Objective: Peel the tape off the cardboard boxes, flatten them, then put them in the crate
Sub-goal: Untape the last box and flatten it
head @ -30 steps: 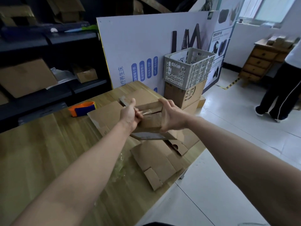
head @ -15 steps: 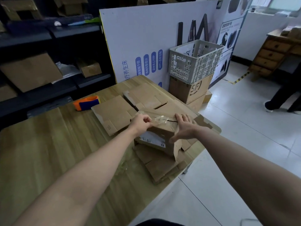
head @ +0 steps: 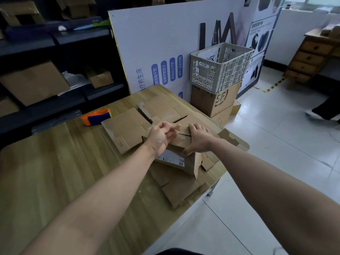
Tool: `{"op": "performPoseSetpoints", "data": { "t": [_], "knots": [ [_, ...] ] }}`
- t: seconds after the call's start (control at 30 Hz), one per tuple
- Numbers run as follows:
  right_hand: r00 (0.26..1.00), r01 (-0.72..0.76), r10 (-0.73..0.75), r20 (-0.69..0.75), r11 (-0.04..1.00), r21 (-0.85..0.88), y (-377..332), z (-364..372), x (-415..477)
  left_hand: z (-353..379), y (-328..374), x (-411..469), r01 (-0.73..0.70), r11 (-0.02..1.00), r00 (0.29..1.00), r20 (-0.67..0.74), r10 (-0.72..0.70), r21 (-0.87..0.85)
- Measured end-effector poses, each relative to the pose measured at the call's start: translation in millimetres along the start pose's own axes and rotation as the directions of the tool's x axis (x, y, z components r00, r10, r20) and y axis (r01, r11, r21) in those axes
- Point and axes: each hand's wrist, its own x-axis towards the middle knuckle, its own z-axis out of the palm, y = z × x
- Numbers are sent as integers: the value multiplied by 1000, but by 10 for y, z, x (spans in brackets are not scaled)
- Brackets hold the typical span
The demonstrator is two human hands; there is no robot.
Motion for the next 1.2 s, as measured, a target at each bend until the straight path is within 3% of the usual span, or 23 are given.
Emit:
{"op": "performPoseSetpoints", "data": {
  "t": [0.1, 0.13, 0.2, 0.27, 0.37, 0.47, 0.57, 0.8, 1.03, 1.13, 1.2],
  "knots": [
    [998, 66, -67, 19, 996, 58, 106, -123, -9, -146, 123, 81, -52, 986, 951, -310, 0, -158],
    [998, 50, -52, 27, 996, 76, 181, -152, -33, -253, 188, 124, -78, 991, 898, -440, 22, -111],
    [999, 1, -5, 46, 996, 93, 345, -160, -96, -467, 292, 172, -28, 986, 799, -589, 123, 167],
    [996, -20, 12, 84, 996, 90, 427, -108, -141, -547, 280, 164, 85, 858, 823, -522, 226, 506],
    [994, -17, 15, 113, 1000, 19, 406, 0, -113, -412, 65, 125, 136, 480, 933, -276, 233, 867],
    [993, -18, 25, 116, 998, -56, 350, 22, -70, -258, -46, 134, 141, 154, 948, -179, 263, 978],
    [994, -26, 31, 107, 998, -49, 275, 7, -17, -189, -75, 193, 140, 0, 950, -134, 281, 990],
    [999, -37, 32, 33, 989, 146, 11, 74, 112, -180, -133, 172, 91, 19, 917, -91, 388, 996],
    [998, -68, 65, 23, 988, 135, -25, 96, 154, -96, -194, 283, 114, -139, 942, -63, 329, 984],
    [998, -70, 69, 13, 990, 119, -12, 114, 139, -109, -246, 320, 135, -36, 945, -118, 306, 990],
    [998, -70, 70, 4, 991, 114, -14, 130, 140, -111, -267, 335, 131, -37, 936, -112, 334, 991]
  ]
}}
